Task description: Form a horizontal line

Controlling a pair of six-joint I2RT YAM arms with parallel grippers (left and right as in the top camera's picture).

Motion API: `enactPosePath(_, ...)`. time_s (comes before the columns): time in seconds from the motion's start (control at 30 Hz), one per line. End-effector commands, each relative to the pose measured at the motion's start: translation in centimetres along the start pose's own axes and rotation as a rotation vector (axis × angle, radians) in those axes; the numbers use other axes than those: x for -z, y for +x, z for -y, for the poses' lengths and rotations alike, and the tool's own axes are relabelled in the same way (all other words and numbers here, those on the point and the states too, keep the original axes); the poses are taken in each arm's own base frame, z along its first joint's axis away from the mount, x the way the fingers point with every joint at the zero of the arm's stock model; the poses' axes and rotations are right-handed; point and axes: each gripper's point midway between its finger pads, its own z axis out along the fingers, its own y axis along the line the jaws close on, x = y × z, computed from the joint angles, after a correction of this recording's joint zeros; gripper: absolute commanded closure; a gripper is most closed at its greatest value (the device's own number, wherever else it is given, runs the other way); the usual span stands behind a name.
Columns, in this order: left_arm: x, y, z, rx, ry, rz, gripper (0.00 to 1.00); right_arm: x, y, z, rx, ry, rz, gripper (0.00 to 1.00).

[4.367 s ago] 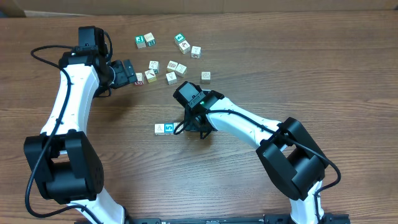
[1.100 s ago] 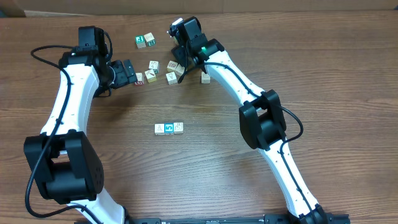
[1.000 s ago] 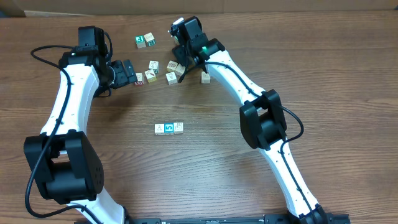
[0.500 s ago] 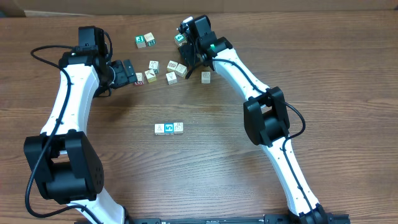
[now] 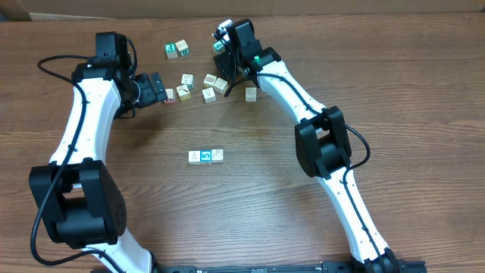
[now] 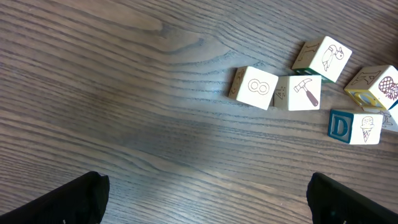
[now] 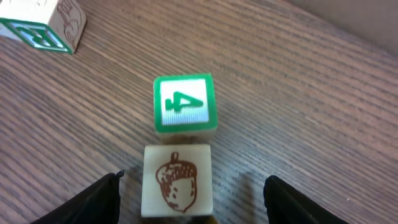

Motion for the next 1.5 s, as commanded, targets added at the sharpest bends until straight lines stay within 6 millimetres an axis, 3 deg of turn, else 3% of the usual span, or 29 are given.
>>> enactPosePath(0.0,-0.1,-0.1,0.5,-0.012,0.0,0.005,0.0,-0.3,0.0,-0.5,-0.002,-0.01,0.005,0.34)
enactPosePath(0.27,-0.1,-0.1,0.5,-0.012,0.0,0.005,0.0,-0.1,-0.2,-0.5,-0.003,-0.009,0.008,0.7)
enactPosePath(0.53,-0.1,-0.1,0.5,-0.012,0.0,0.005,0.0,2.7,-3.5,-0.1,-0.002,-0.002,0.074,0.72)
enactPosePath(0.7,-0.1,-0.1,0.5,-0.012,0.0,0.005,0.0,6.4,-6.9,0.2,-0.001,0.004,0.136,0.72)
enactPosePath(0.83,-0.1,-0.1,0.5,-0.012,-0.001,0.005,0.0,10.4,-9.3,0.8,-0.005,0.012,0.169,0.73)
enactPosePath(0.93,-0.1,-0.1,0.5,-0.012,0.0,0.005,0.0,14.9,-11.1,1.2,-0.008,0.017,0.183,0.73)
enactPosePath(1.03,-0.1,-0.1,0.5,-0.012,-0.001,0.005,0.0,18.3,-11.6,1.2,-0.013,0.015,0.171,0.73)
enactPosePath(1.2,-0.1,-0.1,0.5,-0.012,0.0,0.005,0.0,23.5,-10.2,0.9,-0.133,0.001,0.077,0.73)
enactPosePath(1.33,-0.1,-0.1,0.5,-0.012,0.0,0.005,0.0,26.1,-6.4,0.5,-0.258,-0.001,-0.084,0.76)
enactPosePath(1.47,-0.1,-0.1,0.5,-0.012,-0.001,0.005,0.0,26.8,-1.5,-1.2,-0.349,-0.05,-0.298,0.78)
